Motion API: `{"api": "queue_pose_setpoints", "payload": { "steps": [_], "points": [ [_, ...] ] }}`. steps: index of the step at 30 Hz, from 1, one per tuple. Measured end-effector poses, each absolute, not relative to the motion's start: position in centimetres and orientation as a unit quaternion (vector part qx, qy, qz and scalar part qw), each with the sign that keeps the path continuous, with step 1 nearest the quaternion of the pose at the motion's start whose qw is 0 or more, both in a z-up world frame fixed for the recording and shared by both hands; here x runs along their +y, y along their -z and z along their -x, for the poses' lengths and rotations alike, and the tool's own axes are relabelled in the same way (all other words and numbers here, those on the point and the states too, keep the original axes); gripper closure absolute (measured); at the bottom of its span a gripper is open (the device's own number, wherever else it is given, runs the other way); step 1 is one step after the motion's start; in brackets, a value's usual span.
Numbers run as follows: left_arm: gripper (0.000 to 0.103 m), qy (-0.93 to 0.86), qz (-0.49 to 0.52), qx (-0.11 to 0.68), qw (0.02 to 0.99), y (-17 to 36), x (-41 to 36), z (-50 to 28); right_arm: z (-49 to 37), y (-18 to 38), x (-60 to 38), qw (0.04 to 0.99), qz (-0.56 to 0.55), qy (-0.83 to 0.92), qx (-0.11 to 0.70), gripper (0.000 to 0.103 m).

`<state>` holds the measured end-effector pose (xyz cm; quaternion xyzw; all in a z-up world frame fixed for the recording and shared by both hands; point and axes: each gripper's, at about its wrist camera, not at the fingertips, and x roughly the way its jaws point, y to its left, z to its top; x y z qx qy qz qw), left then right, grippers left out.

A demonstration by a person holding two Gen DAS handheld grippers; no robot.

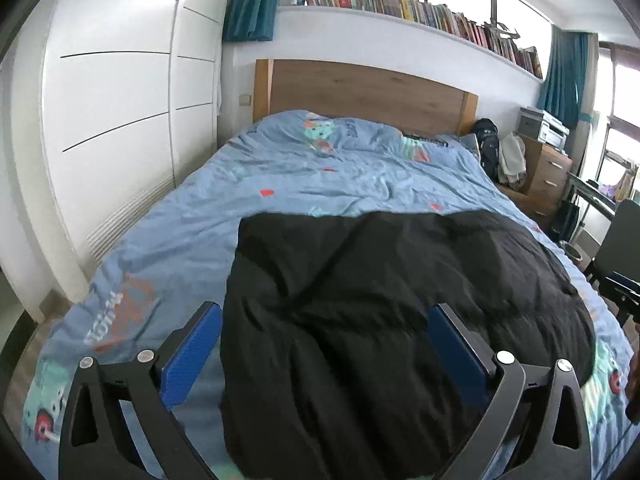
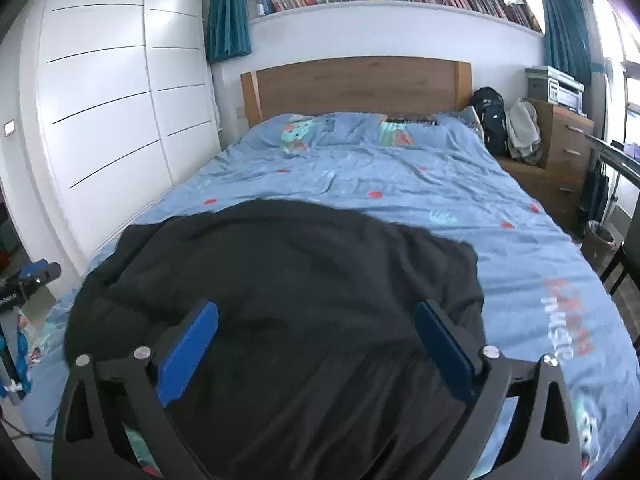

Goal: Fold large clothes
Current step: 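Withdraw both tools from the folded coat bundle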

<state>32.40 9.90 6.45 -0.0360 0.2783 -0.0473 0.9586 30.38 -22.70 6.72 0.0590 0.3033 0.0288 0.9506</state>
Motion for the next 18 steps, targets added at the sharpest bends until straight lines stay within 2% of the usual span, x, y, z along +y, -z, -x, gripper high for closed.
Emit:
{"api": "queue_pose_setpoints", "payload": {
  "steps": [9, 18],
  "points": [
    [0.001, 0.076, 0.017, 0.29, 0.954, -6.9, 7.1, -22.8, -20.4, -9.1, -17.4, 0.946, -0.04, -0.008, 0.32, 0.0],
    [0.001, 0.062, 0.026, 0.261, 0.963, -9.3, 7.2, -15.0, -13.3, -12.7, -13.6, 0.951, -0.027, 0.013, 0.307, 0.0]
  ]
}}
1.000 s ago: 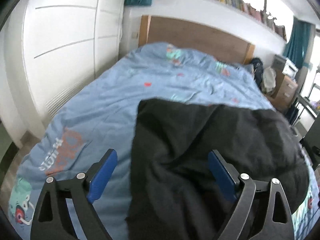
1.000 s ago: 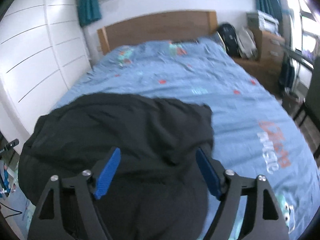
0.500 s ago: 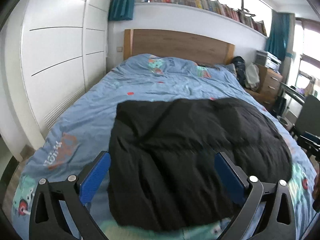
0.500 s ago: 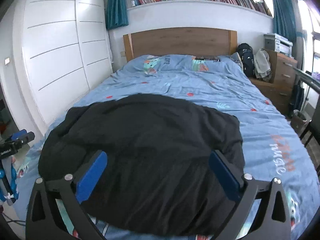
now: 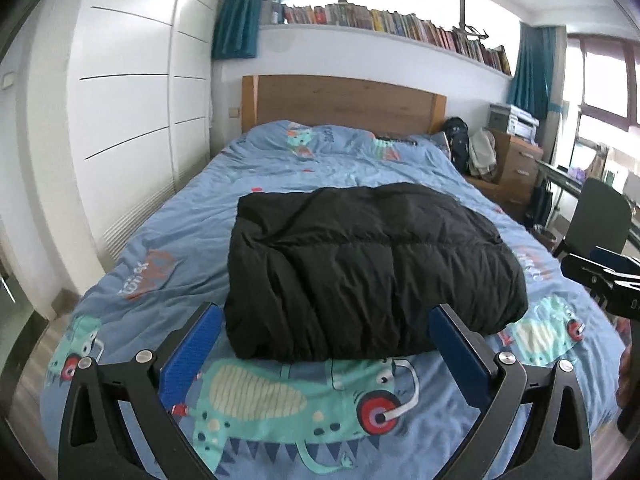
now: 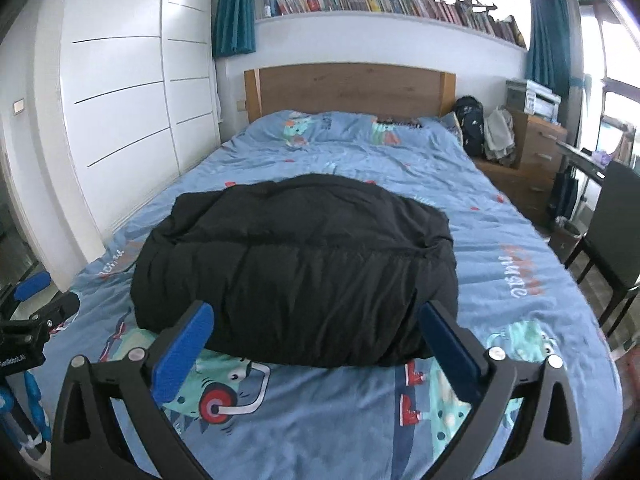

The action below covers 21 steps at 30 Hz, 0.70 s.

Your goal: Fold large clothes

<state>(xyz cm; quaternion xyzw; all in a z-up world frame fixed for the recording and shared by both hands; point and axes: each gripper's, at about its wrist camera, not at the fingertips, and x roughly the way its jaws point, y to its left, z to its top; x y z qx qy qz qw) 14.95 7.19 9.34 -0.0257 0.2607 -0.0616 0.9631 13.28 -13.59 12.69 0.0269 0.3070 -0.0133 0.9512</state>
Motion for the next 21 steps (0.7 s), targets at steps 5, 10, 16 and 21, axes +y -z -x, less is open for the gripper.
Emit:
{"api": "queue_pose_setpoints", "payload": {
  "steps": [5, 10, 16, 21],
  "points": [
    [0.001, 0.048, 0.032, 0.26, 0.964, -9.6, 7.8, -13.2, -11.0, -13.8, -12.6, 0.955, -0.022, 0.013, 0.295, 0.0],
    [0.001, 0.021, 0.007, 0.245, 0.969, -10.3, 7.3, -11.8, -9.5, -13.4, -12.1, 0.957, -0.042, 0.017, 0.287, 0.0],
    [0.001, -0.006, -0.008, 0.238, 0.971, -9.5, 5.9, -10.3, -8.3, -12.5, -12.1, 0.956, -0.046, 0.034, 0.288, 0.0],
    [0.001, -0.001, -0.002, 0.243, 0.97, -8.9, 5.1, -9.5, -7.4, -12.2, -12.2, 0.957, -0.042, 0.043, 0.284, 0.0]
  ]
}}
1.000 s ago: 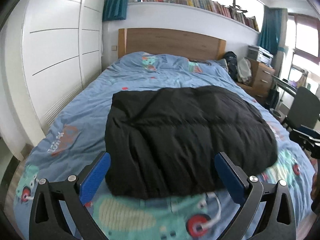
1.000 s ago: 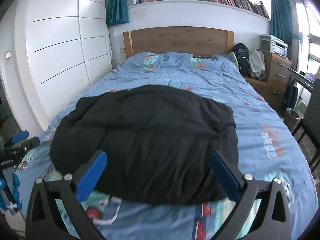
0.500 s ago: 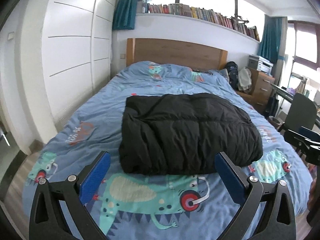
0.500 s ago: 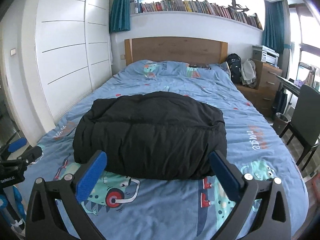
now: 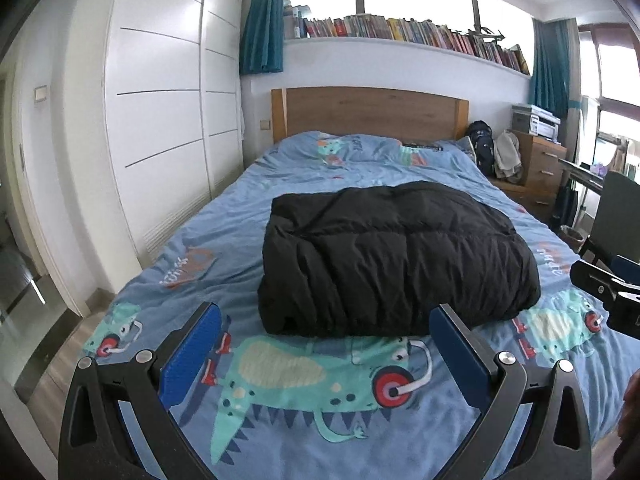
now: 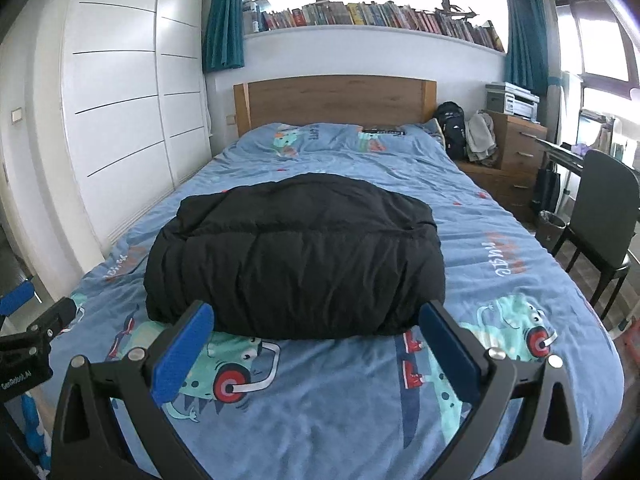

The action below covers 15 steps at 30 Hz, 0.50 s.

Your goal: Fold large clothes

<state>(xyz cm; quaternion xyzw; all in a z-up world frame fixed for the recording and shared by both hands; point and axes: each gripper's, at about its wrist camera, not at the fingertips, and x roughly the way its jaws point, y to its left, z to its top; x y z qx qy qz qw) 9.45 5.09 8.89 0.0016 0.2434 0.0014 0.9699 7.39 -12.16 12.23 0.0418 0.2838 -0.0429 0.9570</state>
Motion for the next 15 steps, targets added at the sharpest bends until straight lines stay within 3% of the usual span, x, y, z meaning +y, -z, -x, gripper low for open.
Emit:
{"api": "queue_pose_setpoints", "payload": {
  "steps": [15],
  "points": [
    [0.001, -0.012, -0.016, 0.26, 0.965, -7.8, 2.0, -8.5, -5.0, -11.1, -13.3, 0.957, -0.033, 0.065, 0.281, 0.0]
  ]
}}
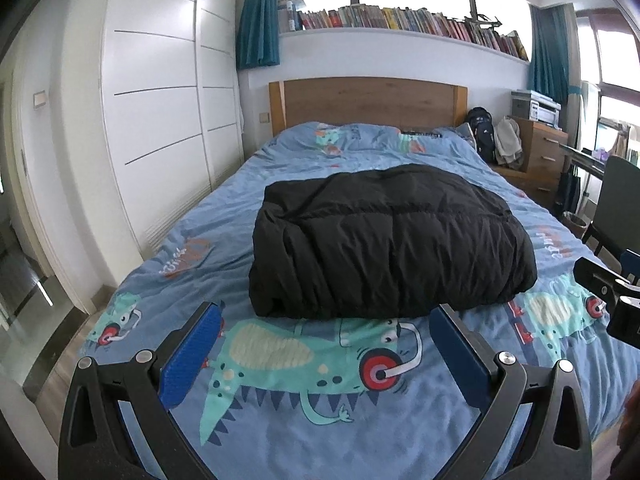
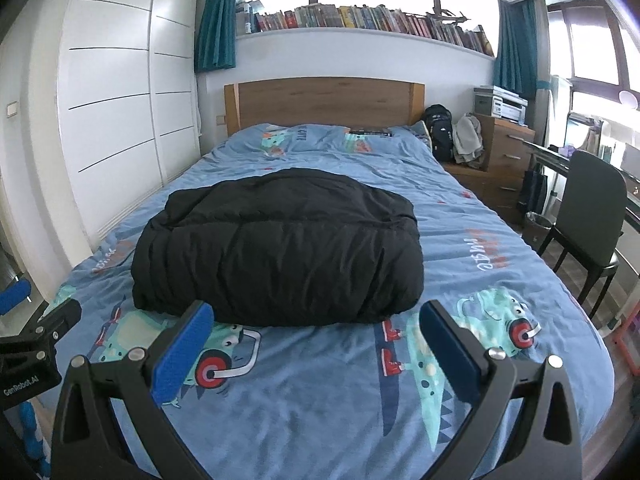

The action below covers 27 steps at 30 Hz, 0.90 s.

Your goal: Fold large clothes

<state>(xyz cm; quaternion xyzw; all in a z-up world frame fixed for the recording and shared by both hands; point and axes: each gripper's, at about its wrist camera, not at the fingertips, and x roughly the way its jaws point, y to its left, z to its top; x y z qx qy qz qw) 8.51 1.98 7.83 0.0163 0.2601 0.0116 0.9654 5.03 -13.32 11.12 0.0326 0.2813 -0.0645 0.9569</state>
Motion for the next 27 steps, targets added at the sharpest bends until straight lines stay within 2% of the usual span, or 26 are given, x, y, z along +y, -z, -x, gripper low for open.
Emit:
{"api": "queue_pose_setpoints", "payload": {
  "steps": [27],
  "points": [
    [0.001, -0.037, -0.003, 0.286, 0.957, -5.7, 3.6, -9.7, -5.7, -8.8, -14.9, 0.949, -0.039, 0.073, 0.304, 0.0]
  ]
}}
